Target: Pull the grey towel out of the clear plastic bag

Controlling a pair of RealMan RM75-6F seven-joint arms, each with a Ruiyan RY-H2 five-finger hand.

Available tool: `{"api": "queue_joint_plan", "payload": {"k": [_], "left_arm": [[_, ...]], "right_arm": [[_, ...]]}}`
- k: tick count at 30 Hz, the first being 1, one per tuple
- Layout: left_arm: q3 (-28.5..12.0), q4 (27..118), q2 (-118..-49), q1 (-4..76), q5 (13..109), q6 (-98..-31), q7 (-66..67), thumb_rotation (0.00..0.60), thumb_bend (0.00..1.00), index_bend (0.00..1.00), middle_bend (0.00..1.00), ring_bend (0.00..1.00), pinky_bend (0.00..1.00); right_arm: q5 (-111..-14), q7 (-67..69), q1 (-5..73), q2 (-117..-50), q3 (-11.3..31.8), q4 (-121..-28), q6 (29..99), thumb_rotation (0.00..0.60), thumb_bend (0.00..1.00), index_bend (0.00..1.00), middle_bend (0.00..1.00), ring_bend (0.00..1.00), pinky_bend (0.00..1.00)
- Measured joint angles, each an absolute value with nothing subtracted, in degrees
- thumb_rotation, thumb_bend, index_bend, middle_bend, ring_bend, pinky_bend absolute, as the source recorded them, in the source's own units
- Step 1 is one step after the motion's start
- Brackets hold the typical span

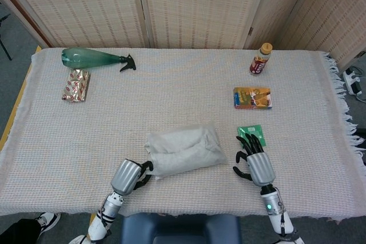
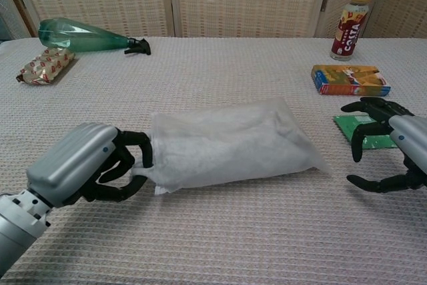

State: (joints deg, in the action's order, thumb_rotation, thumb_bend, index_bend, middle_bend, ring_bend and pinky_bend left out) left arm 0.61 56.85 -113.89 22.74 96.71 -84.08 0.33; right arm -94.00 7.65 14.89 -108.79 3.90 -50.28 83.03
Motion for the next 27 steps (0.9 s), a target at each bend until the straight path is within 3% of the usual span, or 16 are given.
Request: {"api": "queue_joint_plan", "payload": {"k": [27], "left_arm": [[-0.1, 58.1, -112.5, 23.6, 96.2, -83.6, 0.9, 0.600, 0.53, 0.74, 1.00, 1.00, 1.00]], "right_arm": [[-93.1, 18.2, 18.0, -123.9, 3.4, -28.7, 87.7, 0.600, 0.16, 0.55, 0.12, 0.00, 0.00]]}}
